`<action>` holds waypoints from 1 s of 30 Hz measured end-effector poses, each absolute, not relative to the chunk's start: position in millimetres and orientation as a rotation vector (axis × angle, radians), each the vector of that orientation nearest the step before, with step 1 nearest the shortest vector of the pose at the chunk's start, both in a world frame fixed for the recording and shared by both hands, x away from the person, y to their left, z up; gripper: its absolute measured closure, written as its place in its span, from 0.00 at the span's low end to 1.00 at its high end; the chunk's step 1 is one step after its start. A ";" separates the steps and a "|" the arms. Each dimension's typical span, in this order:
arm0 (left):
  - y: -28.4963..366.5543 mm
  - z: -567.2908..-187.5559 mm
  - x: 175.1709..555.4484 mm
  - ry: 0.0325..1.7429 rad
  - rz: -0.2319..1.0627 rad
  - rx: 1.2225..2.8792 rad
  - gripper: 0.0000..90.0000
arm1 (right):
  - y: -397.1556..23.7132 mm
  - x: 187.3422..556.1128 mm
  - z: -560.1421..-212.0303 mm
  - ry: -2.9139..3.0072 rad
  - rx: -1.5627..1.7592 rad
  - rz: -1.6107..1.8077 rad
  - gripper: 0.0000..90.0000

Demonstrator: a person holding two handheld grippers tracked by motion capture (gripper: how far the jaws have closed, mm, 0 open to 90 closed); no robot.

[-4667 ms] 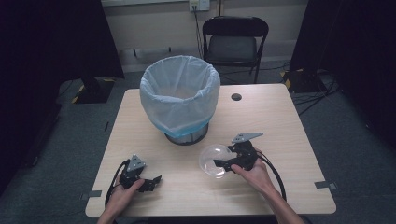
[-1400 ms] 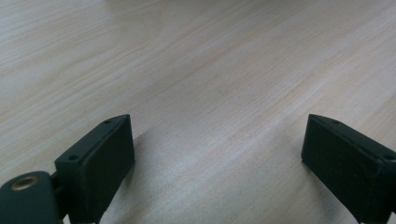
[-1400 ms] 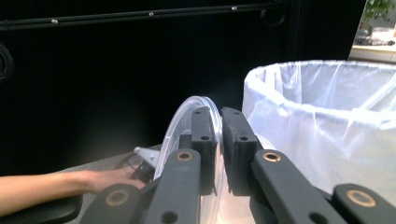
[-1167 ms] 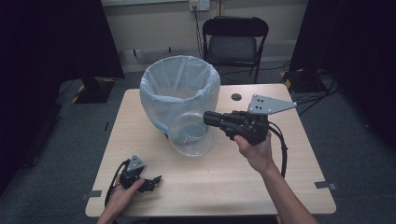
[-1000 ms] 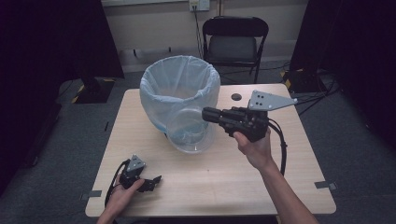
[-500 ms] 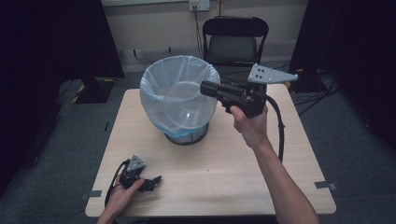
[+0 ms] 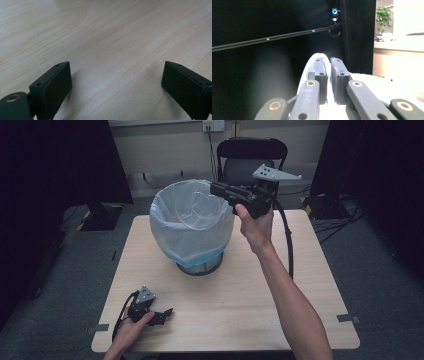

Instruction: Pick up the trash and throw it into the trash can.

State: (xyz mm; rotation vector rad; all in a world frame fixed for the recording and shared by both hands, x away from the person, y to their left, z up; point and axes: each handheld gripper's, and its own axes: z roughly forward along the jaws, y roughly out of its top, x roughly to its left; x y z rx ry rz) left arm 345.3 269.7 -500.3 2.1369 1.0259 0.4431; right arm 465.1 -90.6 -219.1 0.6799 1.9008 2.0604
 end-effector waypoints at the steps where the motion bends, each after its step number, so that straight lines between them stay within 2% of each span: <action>1: 269.7 -500.3 345.3 1.026 0.442 2.137 0.10 | -88.9 469.2 -221.2 1.903 0.691 2.060 0.93; 10: 269.7 -500.3 345.4 1.026 0.443 2.137 0.10 | -78.8 497.8 -232.3 1.923 0.766 2.009 0.93; 24: 269.7 -500.3 345.4 1.026 0.443 2.137 0.10 | -71.0 521.7 -250.6 2.013 0.873 1.875 0.93; 29: 270.0 -500.3 345.5 1.020 0.440 2.141 0.09 | -70.3 524.5 -252.1 2.020 0.914 1.864 0.84; 30: 270.0 -500.4 345.5 1.019 0.439 2.140 0.09 | -68.1 524.1 -252.0 2.025 0.923 1.846 0.78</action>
